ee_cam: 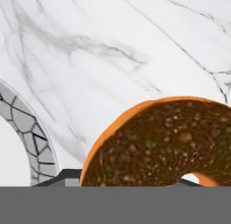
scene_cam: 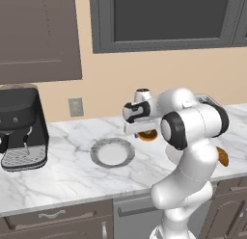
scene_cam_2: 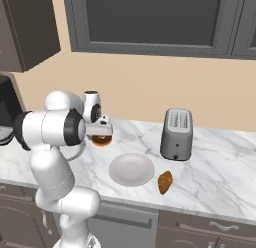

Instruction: Place the pastries on the plates.

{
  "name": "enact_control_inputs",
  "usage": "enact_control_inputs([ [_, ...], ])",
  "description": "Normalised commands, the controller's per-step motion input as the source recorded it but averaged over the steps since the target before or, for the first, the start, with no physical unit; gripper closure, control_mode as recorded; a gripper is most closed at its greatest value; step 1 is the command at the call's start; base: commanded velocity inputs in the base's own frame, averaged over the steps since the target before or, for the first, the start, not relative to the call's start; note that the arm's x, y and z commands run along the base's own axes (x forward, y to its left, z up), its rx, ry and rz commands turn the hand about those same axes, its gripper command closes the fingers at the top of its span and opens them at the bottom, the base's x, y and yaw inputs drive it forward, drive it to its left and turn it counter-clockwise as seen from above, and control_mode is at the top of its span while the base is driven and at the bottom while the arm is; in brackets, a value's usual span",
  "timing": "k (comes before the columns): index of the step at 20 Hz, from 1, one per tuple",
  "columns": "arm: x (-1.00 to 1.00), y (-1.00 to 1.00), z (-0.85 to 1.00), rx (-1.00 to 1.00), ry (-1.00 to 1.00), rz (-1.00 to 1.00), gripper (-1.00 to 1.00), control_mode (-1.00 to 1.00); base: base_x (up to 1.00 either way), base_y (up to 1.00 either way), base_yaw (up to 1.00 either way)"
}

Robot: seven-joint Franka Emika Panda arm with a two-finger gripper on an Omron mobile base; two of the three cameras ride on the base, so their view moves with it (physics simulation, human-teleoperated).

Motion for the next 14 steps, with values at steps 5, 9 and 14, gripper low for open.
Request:
enact_control_inputs([
  [5, -0.08, 0.68, 0.19, 0.00, 0.00, 0.02, 1.00, -1.00, 0.00, 0.00, 0.00],
  [9, -0.14, 0.78, 0.02, 0.02, 0.03, 0.05, 1.00, -1.00, 0.00, 0.00, 0.00],
  [14, -0.32, 0.40, 0.00, 0.03, 0.07, 0.03, 1.00, -1.00, 0.00, 0.00, 0.00],
])
